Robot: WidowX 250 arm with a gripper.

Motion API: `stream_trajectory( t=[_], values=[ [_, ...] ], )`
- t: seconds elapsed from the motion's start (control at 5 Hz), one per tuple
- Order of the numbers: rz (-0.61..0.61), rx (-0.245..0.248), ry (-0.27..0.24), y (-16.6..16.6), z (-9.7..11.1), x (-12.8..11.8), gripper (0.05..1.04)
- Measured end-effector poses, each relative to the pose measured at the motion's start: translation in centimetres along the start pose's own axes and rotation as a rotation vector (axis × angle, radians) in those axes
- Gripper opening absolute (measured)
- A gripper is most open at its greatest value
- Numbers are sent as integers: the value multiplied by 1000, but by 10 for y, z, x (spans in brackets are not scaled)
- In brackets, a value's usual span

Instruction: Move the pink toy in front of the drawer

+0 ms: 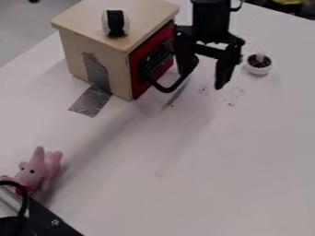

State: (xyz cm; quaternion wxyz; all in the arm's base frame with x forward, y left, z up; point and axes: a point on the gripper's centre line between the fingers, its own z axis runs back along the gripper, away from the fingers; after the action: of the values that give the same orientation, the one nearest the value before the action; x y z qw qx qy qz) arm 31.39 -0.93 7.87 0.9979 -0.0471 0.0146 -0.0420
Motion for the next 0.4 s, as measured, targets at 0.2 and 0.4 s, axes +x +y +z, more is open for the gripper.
stream_trajectory(
  t=[0.2,0.4],
  values=[
    [-28,61,18,20,-5,-38,1000],
    [-12,111,8,52,-14,-77,1000]
  ],
)
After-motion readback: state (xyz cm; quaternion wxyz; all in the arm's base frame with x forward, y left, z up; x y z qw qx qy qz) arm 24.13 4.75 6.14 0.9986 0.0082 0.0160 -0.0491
